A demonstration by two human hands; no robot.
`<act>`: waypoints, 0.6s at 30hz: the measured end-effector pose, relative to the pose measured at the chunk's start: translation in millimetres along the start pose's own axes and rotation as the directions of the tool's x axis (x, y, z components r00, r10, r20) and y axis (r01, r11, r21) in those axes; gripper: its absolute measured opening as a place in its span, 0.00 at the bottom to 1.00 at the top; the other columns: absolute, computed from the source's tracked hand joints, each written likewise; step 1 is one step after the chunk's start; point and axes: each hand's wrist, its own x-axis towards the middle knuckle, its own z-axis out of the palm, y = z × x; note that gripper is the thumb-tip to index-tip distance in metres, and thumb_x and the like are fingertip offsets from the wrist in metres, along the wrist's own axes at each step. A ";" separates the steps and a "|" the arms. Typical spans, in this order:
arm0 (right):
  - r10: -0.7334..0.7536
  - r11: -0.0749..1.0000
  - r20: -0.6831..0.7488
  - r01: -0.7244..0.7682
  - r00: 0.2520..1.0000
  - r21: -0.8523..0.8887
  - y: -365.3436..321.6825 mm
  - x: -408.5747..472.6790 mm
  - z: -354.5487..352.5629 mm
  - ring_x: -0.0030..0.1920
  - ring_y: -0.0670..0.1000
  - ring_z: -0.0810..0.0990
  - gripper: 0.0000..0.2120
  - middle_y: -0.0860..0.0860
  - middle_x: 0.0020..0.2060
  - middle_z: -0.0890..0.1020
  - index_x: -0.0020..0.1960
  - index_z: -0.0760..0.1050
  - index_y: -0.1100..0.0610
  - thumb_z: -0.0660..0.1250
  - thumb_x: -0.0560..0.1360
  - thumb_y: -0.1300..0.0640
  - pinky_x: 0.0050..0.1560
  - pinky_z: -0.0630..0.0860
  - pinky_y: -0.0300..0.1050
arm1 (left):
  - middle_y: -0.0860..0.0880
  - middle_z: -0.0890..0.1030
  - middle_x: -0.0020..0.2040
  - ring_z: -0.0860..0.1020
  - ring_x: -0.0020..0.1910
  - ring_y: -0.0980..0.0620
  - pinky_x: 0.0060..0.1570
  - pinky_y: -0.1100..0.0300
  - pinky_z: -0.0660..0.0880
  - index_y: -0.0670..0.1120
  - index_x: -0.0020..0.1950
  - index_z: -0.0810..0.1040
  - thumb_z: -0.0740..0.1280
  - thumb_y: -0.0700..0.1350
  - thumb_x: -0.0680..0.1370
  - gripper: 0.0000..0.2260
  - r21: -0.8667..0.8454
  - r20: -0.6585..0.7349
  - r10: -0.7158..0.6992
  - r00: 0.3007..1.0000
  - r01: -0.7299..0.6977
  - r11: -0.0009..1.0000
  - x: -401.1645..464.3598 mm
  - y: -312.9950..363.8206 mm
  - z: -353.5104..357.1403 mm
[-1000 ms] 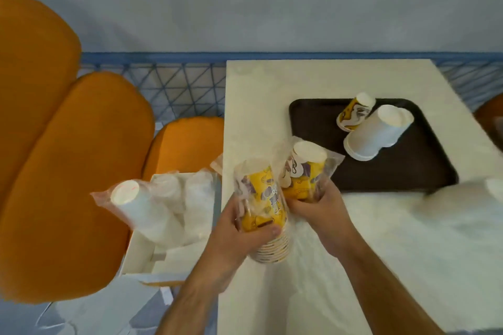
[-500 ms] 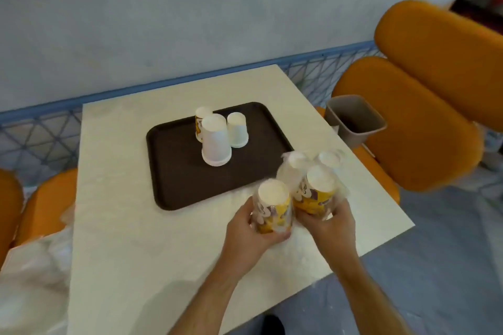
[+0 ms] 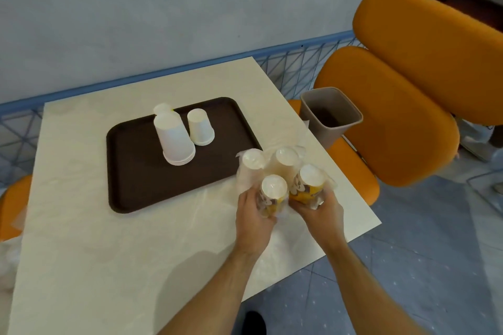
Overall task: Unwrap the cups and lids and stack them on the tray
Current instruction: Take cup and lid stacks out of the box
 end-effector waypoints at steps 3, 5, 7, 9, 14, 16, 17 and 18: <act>0.018 0.998 0.041 -0.016 0.999 -0.064 12.6 4.1 0.3 0.57 0.46 0.79 0.31 0.41 0.57 0.81 0.68 0.71 0.44 0.80 0.69 0.50 0.61 0.76 0.45 | 0.48 0.75 0.64 0.74 0.61 0.54 0.48 0.80 0.70 0.43 0.71 0.72 0.79 0.35 0.68 0.33 -0.008 0.024 -0.008 1.000 0.008 1.000 0.6 -0.1 3.7; 0.036 0.994 0.061 -0.030 0.997 -0.105 19.1 4.8 -0.1 0.56 0.48 0.81 0.28 0.43 0.56 0.82 0.67 0.72 0.45 0.79 0.71 0.49 0.60 0.77 0.46 | 0.49 0.75 0.65 0.74 0.62 0.55 0.52 0.79 0.71 0.45 0.70 0.72 0.80 0.37 0.67 0.33 0.003 0.007 -0.002 1.000 0.002 1.000 1.6 -1.4 6.9; 0.043 0.989 0.073 -0.032 0.996 -0.144 23.9 6.0 -0.8 0.57 0.49 0.82 0.29 0.44 0.56 0.83 0.68 0.71 0.46 0.79 0.71 0.48 0.60 0.78 0.48 | 0.51 0.75 0.64 0.76 0.62 0.54 0.59 0.68 0.75 0.50 0.69 0.73 0.82 0.41 0.66 0.34 0.041 -0.010 0.007 1.000 -0.007 0.999 2.5 -2.0 8.0; 0.034 0.987 0.085 -0.020 0.996 -0.160 22.9 7.6 -2.0 0.57 0.48 0.82 0.30 0.44 0.56 0.83 0.67 0.71 0.45 0.79 0.69 0.49 0.60 0.79 0.50 | 0.51 0.75 0.64 0.77 0.62 0.54 0.62 0.59 0.76 0.52 0.69 0.73 0.82 0.43 0.65 0.34 0.065 -0.014 0.000 1.000 0.001 0.998 3.1 -2.3 8.7; -0.061 0.992 0.023 0.063 0.998 -0.110 3.3 6.5 -3.3 0.63 0.44 0.78 0.36 0.44 0.62 0.79 0.68 0.70 0.48 0.83 0.64 0.51 0.61 0.78 0.43 | 0.52 0.74 0.66 0.74 0.64 0.55 0.62 0.61 0.74 0.52 0.70 0.71 0.82 0.41 0.64 0.37 0.067 0.025 -0.012 1.000 0.010 0.998 1.1 1.1 1.5; -0.030 0.995 -0.002 0.029 1.000 -0.093 -9.7 2.0 -4.3 0.72 0.48 0.69 0.48 0.47 0.73 0.70 0.76 0.62 0.48 0.84 0.64 0.47 0.69 0.71 0.50 | 0.55 0.73 0.64 0.74 0.63 0.56 0.62 0.63 0.72 0.58 0.67 0.70 0.81 0.39 0.66 0.36 0.074 0.052 0.004 0.999 -0.007 0.997 -1.7 6.0 -5.9; -0.025 0.995 -0.020 0.023 0.999 -0.095 -17.7 -0.1 -4.8 0.74 0.48 0.66 0.50 0.47 0.75 0.67 0.78 0.59 0.47 0.83 0.64 0.46 0.71 0.69 0.53 | 0.58 0.72 0.62 0.73 0.63 0.57 0.62 0.64 0.72 0.60 0.65 0.69 0.80 0.38 0.66 0.35 0.084 0.069 0.013 0.998 -0.019 0.996 -3.3 8.4 -10.5; -0.043 0.994 -0.041 0.039 0.998 -0.106 -24.4 -1.3 -5.2 0.75 0.49 0.65 0.50 0.46 0.76 0.65 0.78 0.58 0.45 0.83 0.64 0.45 0.73 0.66 0.55 | 0.60 0.71 0.61 0.72 0.62 0.58 0.61 0.65 0.71 0.61 0.65 0.68 0.80 0.38 0.67 0.35 0.107 0.087 0.020 0.996 -0.029 0.994 -5.0 10.0 -15.2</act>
